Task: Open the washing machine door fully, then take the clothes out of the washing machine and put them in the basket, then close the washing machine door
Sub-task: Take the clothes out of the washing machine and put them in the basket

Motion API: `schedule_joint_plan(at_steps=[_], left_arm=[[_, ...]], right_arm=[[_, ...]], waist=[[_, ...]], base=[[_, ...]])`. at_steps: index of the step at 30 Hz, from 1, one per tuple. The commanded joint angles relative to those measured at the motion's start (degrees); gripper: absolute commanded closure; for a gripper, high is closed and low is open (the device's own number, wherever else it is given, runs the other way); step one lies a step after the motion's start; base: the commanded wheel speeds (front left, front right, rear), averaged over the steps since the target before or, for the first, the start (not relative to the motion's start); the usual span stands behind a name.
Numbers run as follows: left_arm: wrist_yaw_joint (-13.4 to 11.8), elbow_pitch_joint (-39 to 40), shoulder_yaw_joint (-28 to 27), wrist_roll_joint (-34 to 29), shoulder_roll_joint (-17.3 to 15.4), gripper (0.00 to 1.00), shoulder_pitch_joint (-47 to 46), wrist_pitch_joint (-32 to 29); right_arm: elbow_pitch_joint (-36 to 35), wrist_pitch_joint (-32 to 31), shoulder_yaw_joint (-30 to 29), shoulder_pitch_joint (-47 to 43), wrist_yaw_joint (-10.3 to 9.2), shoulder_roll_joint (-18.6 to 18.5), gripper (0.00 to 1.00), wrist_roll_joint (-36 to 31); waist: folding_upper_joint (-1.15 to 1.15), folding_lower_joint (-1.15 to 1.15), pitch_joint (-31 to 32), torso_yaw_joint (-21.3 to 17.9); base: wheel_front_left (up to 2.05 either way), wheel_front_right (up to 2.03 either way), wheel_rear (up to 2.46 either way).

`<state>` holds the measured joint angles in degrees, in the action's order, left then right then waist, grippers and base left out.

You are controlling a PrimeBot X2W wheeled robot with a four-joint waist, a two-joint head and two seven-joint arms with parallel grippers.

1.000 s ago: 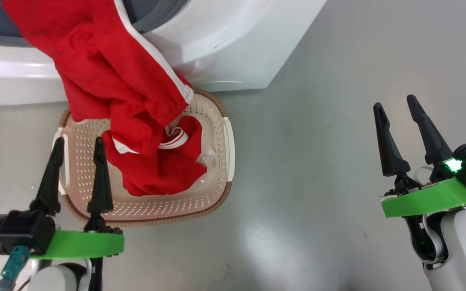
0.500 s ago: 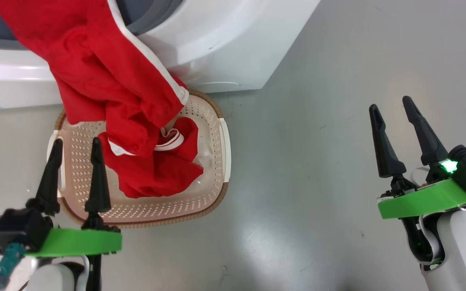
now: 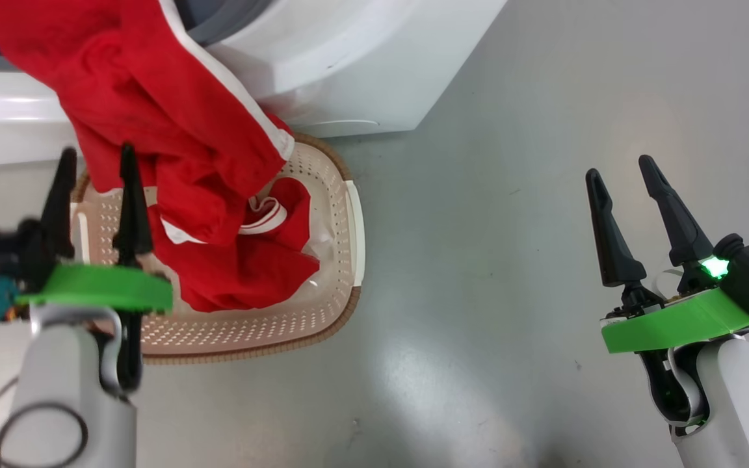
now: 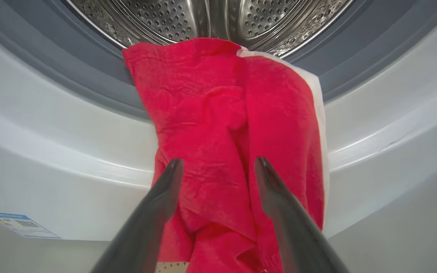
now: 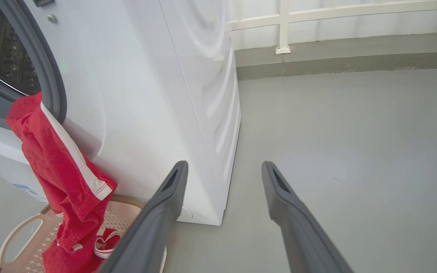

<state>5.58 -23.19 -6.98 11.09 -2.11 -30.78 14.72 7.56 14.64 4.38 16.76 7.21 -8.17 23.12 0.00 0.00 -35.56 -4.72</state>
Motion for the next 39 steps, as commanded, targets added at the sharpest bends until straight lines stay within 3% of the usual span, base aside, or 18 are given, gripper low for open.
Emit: schedule_joint_plan(at_steps=[1,21,23,26,39], left_arm=[[0.4,-0.7,-1.6,-1.1,-1.7,0.00,-1.6,0.3],[-0.8,-18.3,-2.4,-6.8,-5.3,0.00,-17.7,0.3],[-0.8,-18.9,-2.5,-6.9,-5.4,0.50,-18.3,0.3],[-0.7,-19.1,-2.4,-7.1,-5.3,1.00,-18.6,0.3],[0.3,-16.3,-1.9,-7.5,-4.0,1.00,-14.4,0.3]], right_arm=[[-1.5,0.4,1.2,-0.5,0.28,0.1,0.00,-0.5],[-1.2,0.4,1.6,1.1,0.28,0.9,0.00,-0.3],[-1.2,0.4,1.6,1.2,0.28,1.0,0.00,-0.3],[-1.3,0.4,1.4,1.1,0.28,1.0,0.00,-0.4],[-1.5,0.4,1.1,1.4,0.28,1.2,0.00,-0.5]], waist=[[0.00,0.00,-0.5,-0.4],[0.00,0.00,-2.2,-2.7],[0.00,0.00,-2.3,-2.8],[0.00,0.00,-2.3,-2.8],[0.00,0.00,-2.4,-2.2]], base=[[0.00,0.00,0.00],[0.00,0.00,0.00],[0.00,0.00,0.00],[0.00,0.00,0.00],[0.00,0.00,0.00]])
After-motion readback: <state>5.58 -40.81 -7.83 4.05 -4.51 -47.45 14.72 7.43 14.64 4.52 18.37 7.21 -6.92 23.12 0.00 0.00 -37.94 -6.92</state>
